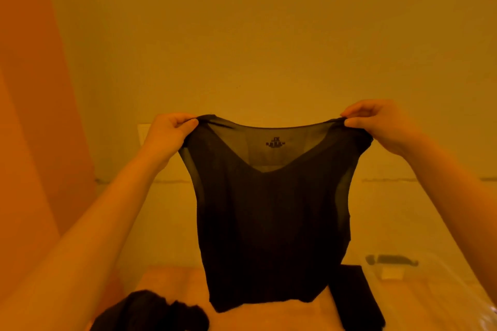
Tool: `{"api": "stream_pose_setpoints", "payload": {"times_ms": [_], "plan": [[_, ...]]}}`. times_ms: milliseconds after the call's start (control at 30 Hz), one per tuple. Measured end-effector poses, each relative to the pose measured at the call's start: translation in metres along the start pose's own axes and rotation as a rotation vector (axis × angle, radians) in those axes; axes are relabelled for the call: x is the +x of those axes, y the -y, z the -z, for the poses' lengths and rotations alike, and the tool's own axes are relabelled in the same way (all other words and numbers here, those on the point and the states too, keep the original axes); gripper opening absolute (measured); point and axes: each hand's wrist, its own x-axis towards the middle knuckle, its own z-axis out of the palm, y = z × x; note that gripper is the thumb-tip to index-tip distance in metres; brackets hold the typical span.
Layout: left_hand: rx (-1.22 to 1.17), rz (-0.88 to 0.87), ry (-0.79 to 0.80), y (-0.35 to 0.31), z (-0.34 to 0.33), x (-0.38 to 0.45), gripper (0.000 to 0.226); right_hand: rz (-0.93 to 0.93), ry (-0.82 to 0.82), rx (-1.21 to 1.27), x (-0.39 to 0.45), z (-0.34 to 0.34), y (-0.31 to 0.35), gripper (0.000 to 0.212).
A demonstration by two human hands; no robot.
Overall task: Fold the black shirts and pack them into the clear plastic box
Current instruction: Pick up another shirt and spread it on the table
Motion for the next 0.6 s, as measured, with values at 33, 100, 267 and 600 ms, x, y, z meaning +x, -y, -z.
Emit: {"api": "stream_pose_setpoints", "payload": {"times_ms": [33,100,267,600], "plan": [[-0.007,0.011,0.032,-0.003,0.000,-0.006,0.016,-0.007,0.015,-0.010,-0.006,0.002,0.002,0.024],[-0.007,0.028,0.099,-0.005,0.001,-0.016,0.015,-0.029,0.035,-0.019,-0.018,0.005,0.007,0.024],[-0.025,0.021,0.181,-0.006,0.012,-0.041,0.024,-0.079,0.049,-0.067,-0.055,0.009,0.016,0.026],[-0.135,0.020,0.338,-0.024,0.073,-0.102,0.022,-0.070,0.099,0.096,-0.135,-0.005,0.054,0.042]]}}
